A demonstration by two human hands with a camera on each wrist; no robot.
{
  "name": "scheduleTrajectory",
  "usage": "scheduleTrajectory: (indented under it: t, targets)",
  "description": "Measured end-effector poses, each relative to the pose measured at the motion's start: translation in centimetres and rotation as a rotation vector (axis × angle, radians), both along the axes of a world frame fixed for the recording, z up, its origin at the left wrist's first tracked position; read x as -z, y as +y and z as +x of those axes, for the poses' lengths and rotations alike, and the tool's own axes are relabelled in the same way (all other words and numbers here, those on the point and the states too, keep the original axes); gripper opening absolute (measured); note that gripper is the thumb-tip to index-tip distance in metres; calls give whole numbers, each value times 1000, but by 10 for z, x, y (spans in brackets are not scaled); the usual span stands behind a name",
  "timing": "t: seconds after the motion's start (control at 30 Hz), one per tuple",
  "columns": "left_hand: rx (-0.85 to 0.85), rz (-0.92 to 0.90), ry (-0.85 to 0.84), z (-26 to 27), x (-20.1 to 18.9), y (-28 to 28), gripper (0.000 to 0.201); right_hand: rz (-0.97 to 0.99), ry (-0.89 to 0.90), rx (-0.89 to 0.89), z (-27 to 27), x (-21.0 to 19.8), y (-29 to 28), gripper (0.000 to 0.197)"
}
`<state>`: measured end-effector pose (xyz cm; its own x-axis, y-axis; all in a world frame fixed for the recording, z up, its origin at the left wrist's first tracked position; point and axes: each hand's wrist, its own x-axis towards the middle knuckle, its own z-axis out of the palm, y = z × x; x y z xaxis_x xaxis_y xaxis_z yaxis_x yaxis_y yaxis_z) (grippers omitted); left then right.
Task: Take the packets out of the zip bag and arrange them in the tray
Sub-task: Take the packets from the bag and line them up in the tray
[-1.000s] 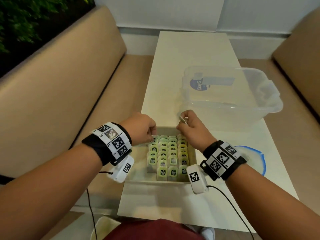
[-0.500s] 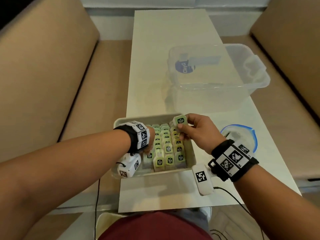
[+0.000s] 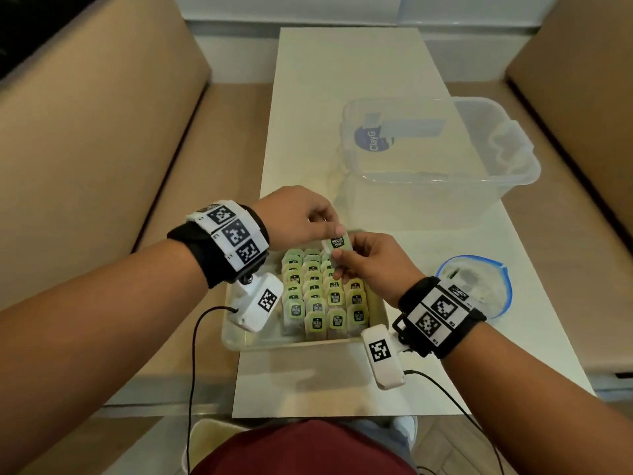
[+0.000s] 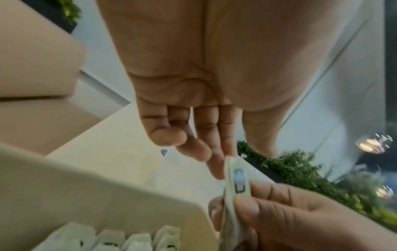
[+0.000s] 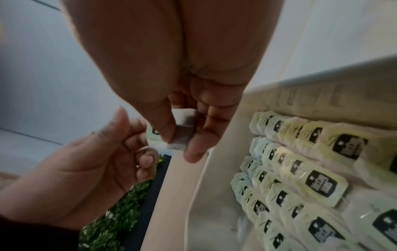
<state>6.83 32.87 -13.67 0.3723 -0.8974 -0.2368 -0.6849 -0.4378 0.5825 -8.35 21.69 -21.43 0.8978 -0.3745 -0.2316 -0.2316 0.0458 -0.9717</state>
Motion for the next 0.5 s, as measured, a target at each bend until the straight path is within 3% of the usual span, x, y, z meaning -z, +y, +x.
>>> scheduleTrajectory:
  t: [0.1, 0.33, 0.43, 0.5]
  targets:
    - [77, 29, -199, -3, -1, 3, 17, -30, -29, -57, 5, -5, 5, 8]
    - [89, 90, -256, -4, -1, 10, 12, -195, 32, -91, 4, -3, 1, 13]
    - [66, 259, -352, 1, 10, 10, 11, -353, 103, -4, 0, -3, -16, 33]
    - [126, 445, -407, -1, 25, 8, 12, -470, 149, 79, -6, -1, -29, 33]
